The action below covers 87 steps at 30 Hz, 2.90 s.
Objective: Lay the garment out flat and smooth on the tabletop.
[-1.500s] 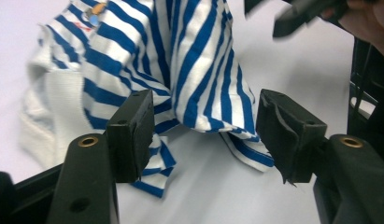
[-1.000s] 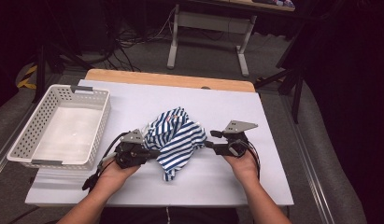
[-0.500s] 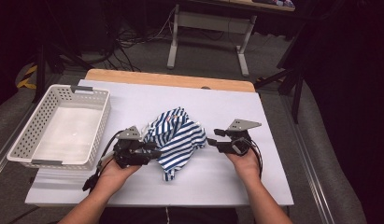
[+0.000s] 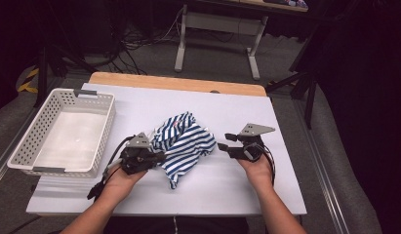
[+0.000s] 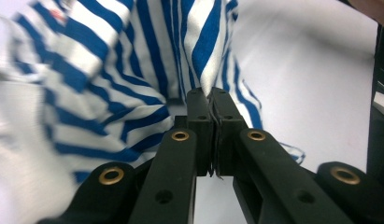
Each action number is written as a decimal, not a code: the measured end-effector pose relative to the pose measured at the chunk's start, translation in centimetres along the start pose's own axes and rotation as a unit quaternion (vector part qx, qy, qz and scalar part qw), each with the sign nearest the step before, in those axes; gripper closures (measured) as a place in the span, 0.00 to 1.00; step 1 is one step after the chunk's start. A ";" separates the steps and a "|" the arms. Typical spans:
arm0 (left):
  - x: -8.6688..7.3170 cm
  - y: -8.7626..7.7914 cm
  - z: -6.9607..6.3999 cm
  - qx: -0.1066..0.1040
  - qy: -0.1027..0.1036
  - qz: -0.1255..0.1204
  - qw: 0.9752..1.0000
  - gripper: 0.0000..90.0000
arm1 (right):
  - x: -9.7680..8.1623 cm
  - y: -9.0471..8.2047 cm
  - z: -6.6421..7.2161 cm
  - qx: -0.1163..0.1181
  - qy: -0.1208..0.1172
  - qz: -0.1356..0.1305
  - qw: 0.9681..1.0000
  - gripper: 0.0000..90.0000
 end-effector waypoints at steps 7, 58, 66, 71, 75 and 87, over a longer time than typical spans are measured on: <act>0.1 -3.4 0.6 0.036 -0.004 -0.027 0.999 0.98 | 1.0 0.8 -0.4 0.000 -0.010 0.001 1.000 0.55; -0.8 -4.8 1.4 0.058 -0.003 -0.032 0.998 0.98 | 2.8 -2.2 0.3 0.016 0.009 -0.020 1.000 0.96; 0.1 -4.4 1.2 0.044 0.001 -0.046 0.998 0.98 | 2.2 -6.0 2.0 0.007 0.021 -0.040 0.999 0.96; 1.2 -4.8 0.5 0.032 0.009 -0.063 0.997 0.98 | 2.4 -7.8 2.8 0.004 0.018 -0.063 0.998 0.96; 1.6 -4.4 0.7 0.033 0.013 -0.061 0.997 0.98 | 2.3 -8.4 2.8 -0.003 0.022 -0.069 0.997 0.96; 1.8 -0.5 4.2 0.087 0.023 -0.022 0.996 0.98 | -0.2 -3.3 -1.9 -0.053 0.041 -0.038 0.997 0.97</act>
Point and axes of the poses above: each handheld gripper's, and its own axes: y roughly forward along the jaws, x roughly out of its top, z roughly to its left, the point moved 6 cm from there along y, roughly forward along the jaws, and after that the axes turned 10 degrees about -z, right-handed, at the moved point
